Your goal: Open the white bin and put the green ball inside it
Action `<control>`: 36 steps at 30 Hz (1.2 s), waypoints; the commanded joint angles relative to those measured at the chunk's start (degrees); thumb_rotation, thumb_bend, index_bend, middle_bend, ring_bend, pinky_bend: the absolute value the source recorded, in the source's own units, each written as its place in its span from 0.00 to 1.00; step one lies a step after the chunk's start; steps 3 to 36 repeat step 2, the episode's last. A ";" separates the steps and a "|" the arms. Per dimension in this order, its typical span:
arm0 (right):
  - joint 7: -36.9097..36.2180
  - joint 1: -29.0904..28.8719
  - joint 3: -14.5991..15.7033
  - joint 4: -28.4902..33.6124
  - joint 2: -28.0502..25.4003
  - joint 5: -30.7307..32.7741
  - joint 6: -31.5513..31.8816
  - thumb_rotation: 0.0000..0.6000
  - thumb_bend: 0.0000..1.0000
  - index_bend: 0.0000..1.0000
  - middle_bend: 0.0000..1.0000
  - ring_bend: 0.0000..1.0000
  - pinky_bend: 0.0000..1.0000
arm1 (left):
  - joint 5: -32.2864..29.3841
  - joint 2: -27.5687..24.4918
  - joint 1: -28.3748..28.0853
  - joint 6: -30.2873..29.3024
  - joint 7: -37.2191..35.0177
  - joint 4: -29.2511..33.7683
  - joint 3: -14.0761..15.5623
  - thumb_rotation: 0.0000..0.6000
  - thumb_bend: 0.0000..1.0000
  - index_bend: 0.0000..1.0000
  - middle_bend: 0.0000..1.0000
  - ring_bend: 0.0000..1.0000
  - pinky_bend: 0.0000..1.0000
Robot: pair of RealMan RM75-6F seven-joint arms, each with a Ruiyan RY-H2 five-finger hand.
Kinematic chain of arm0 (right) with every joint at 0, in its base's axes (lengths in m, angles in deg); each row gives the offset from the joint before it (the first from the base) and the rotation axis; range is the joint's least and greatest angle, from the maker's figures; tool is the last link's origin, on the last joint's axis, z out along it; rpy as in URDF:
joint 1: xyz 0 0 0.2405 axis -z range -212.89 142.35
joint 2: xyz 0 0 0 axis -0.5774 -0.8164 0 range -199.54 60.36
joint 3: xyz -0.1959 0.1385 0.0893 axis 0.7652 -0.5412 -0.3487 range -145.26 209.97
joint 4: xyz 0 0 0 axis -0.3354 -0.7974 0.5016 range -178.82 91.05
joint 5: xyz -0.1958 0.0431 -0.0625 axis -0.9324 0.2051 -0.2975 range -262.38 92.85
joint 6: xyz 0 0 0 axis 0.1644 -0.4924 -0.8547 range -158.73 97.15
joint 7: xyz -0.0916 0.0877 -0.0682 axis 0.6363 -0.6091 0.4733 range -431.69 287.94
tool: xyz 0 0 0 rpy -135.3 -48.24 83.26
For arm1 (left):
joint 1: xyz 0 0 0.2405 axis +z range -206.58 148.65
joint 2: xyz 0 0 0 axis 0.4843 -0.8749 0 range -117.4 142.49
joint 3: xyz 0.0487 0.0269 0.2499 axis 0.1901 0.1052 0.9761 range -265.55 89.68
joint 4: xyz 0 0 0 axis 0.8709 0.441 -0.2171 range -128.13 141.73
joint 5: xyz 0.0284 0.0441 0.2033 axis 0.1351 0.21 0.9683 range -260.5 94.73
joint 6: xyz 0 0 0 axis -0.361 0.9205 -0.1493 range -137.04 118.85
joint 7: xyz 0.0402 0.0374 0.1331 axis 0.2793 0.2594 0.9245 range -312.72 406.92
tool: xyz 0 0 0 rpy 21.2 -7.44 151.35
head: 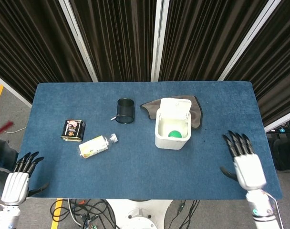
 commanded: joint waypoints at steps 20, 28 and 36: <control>-7.54 6.60 4.00 -9.13 1.54 2.36 3.34 1.00 0.00 0.00 0.00 0.00 0.00 | 0.19 -0.46 0.07 -0.25 0.59 0.63 0.03 1.00 0.10 0.19 0.10 0.03 0.14; -7.54 6.60 4.00 -9.13 1.54 2.36 3.34 1.00 0.00 0.00 0.00 0.00 0.00 | 0.19 -0.46 0.07 -0.25 0.59 0.63 0.03 1.00 0.10 0.19 0.10 0.03 0.14; -7.54 6.60 4.00 -9.13 1.54 2.36 3.34 1.00 0.00 0.00 0.00 0.00 0.00 | 0.19 -0.46 0.07 -0.25 0.59 0.63 0.03 1.00 0.10 0.19 0.10 0.03 0.14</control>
